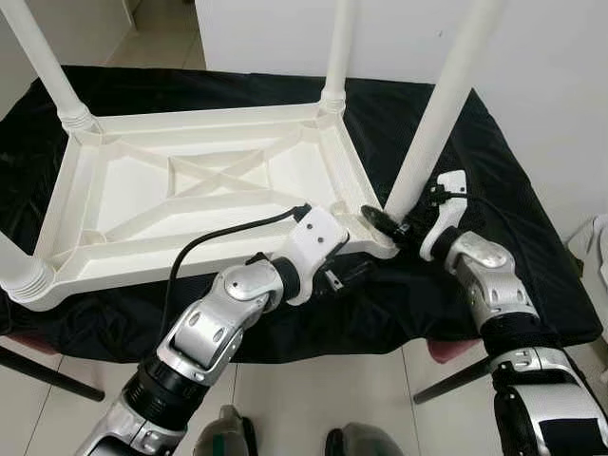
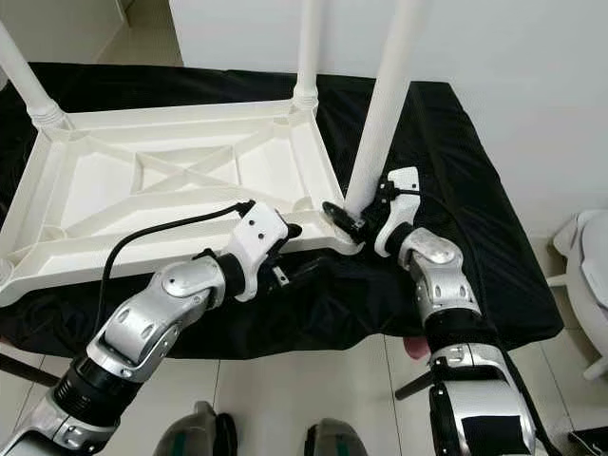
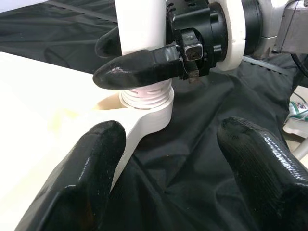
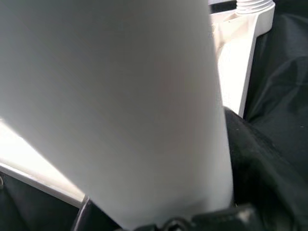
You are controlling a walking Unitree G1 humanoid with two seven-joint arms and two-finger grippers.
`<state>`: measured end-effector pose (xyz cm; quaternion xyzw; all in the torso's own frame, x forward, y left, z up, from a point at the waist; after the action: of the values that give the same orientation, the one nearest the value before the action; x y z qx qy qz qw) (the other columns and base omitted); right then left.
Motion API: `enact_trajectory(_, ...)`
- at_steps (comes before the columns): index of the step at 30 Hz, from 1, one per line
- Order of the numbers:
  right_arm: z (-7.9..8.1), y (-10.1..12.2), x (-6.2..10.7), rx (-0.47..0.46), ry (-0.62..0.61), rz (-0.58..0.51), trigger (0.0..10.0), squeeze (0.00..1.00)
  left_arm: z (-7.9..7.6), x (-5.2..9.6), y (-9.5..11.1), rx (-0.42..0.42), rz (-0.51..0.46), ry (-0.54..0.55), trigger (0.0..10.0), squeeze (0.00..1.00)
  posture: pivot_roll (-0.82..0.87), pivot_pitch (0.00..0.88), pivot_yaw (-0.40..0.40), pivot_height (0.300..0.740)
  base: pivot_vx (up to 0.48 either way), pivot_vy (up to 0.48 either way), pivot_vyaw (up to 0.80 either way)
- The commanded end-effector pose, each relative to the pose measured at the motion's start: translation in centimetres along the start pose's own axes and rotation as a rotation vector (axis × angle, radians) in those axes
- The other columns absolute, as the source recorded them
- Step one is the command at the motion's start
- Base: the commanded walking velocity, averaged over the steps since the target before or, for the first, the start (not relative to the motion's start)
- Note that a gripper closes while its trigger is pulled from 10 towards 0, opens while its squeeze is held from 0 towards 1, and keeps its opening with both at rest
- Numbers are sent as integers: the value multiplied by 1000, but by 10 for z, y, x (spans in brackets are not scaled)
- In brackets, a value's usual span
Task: Building children table
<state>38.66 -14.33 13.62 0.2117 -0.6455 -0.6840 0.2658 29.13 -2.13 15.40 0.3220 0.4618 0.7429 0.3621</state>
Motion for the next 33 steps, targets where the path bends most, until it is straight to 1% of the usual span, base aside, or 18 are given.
enact_trajectory(1,-2,-15,5,-10,0,50,0,0,-5,-1,1,1,-12,-54,10000,0,-163,17,28,740,0,0,0)
enact_trajectory(6,-2,-20,6,-20,4,59,0,0,-7,-1,1,1,-12,-58,10000,0,-163,20,26,740,0,0,0)
enact_trajectory(7,-2,-22,8,-37,-16,57,10000,0,-8,-1,1,2,-12,-60,10000,0,-160,21,20,740,0,0,0)
enact_trajectory(9,-2,-23,8,-43,-33,56,10000,0,-8,0,1,3,-12,-60,10000,0,-160,21,20,740,0,0,0)
enact_trajectory(11,-12,-23,7,-36,-136,56,10000,0,-9,0,1,4,-12,-61,10000,0,-159,20,15,740,0,0,0)
enact_trajectory(12,-12,-23,7,-36,-136,56,10000,0,-9,0,1,4,-12,-61,10000,0,-159,20,15,740,0,0,0)
enact_trajectory(14,-21,-24,5,-35,-249,56,10000,0,-10,0,0,7,-11,-61,10000,0,-159,18,10,740,0,0,0)
enact_trajectory(17,-11,-17,-3,-79,-329,-10,10000,0,-12,0,-1,11,-10,-60,10000,0,-160,14,6,740,0,0,0)
enact_trajectory(18,-9,-16,-5,-103,-385,-30,10000,0,-13,0,-1,13,-10,-61,10000,0,-160,10,3,740,0,0,0)
enact_trajectory(19,-9,-16,-5,-103,-385,-30,10000,0,-13,0,-1,13,-10,-61,10000,0,-160,10,3,740,0,0,0)
enact_trajectory(20,-7,-17,-5,-132,-449,-41,10000,0,-13,0,-1,14,-10,-61,10000,0,-160,11,3,740,0,0,0)
enact_trajectory(21,-7,-17,-5,-132,-449,-41,10000,0,-13,0,-1,14,-10,-61,10000,0,-160,11,3,740,0,0,0)
enact_trajectory(22,-8,-18,1,-142,-623,-63,10000,0,-14,-1,-1,16,-9,-62,10000,0,-162,10,1,740,0,0,0)
enact_trajectory(23,-8,-18,1,-142,-623,-63,10000,0,-14,-1,-1,16,-9,-62,10000,0,-162,10,1,740,0,0,0)
enact_trajectory(25,-3,-18,10,-155,-765,-94,10000,0,-15,-1,-2,17,-9,-64,10000,0,-160,10,-1,740,0,0,0)
enact_trajectory(28,3,-17,10,-164,-786,-106,10000,0,-15,-1,-2,18,-9,-64,10000,0,-161,10,-3,740,0,0,0)
enact_trajectory(30,18,-15,6,-194,-758,-113,10000,0,-15,-1,-2,19,-9,-65,10000,0,-160,8,-3,740,0,0,0)
enact_trajectory(33,15,-15,10,-190,-780,-111,10000,0,-16,-1,-2,21,-8,-66,10000,0,-166,4,-7,740,0,0,0)
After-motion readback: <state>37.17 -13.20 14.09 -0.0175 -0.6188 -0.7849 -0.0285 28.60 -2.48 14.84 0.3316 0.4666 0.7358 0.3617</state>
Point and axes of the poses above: a point about 5 cm out from each wrist's last joint towards the gripper, its own x axis pointing back from the gripper into the wrist, its own y axis along the axis of the wrist's last joint, z = x × y, the point moved 6 cm from there along -x, pointing out of the wrist towards the gripper, and after that the axes turned 15 degrees about -x, right-handed, at the moved point
